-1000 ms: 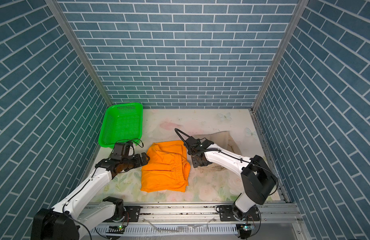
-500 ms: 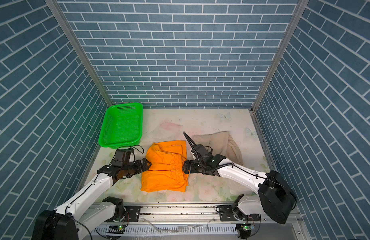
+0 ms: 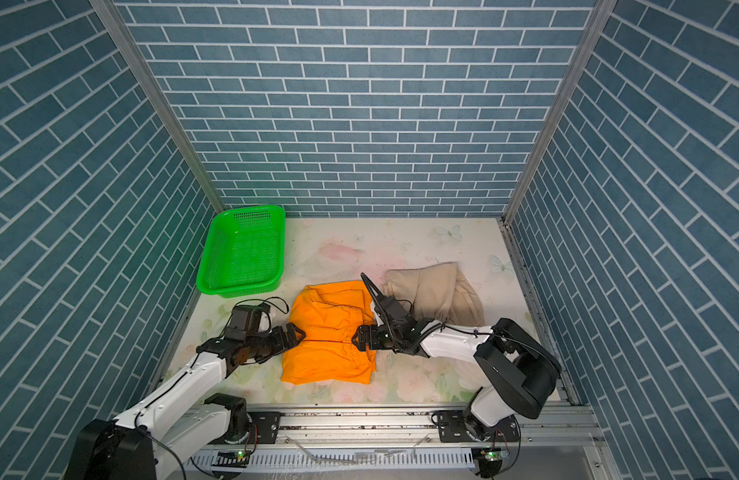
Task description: Fold and stack the shorts
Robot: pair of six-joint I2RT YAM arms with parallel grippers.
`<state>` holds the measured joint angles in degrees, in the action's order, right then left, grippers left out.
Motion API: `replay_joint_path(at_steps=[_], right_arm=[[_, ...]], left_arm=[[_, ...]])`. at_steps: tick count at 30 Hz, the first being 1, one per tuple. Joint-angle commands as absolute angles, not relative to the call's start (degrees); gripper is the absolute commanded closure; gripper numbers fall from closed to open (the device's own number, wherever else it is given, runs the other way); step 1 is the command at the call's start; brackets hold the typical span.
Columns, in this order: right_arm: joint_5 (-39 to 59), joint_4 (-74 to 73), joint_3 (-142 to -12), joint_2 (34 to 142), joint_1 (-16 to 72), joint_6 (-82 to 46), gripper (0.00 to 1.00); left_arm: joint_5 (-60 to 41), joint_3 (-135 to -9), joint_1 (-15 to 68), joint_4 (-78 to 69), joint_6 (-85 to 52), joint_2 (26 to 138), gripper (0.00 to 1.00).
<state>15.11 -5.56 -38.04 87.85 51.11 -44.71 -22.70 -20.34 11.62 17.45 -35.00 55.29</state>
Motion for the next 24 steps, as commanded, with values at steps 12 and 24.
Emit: replay_joint_path(at_steps=[12,24], right_arm=[[23.42,-18.62,-41.54,99.70,51.42,-47.21,0.40],[22.31,-4.14,-54.54,97.32,49.70,-41.98,1.00]], left_arm=[[-29.90,-16.93,11.25,11.89,-35.85,55.85,0.30],[-33.38,-24.17,12.01,15.88,-35.79,57.05,1.00]])
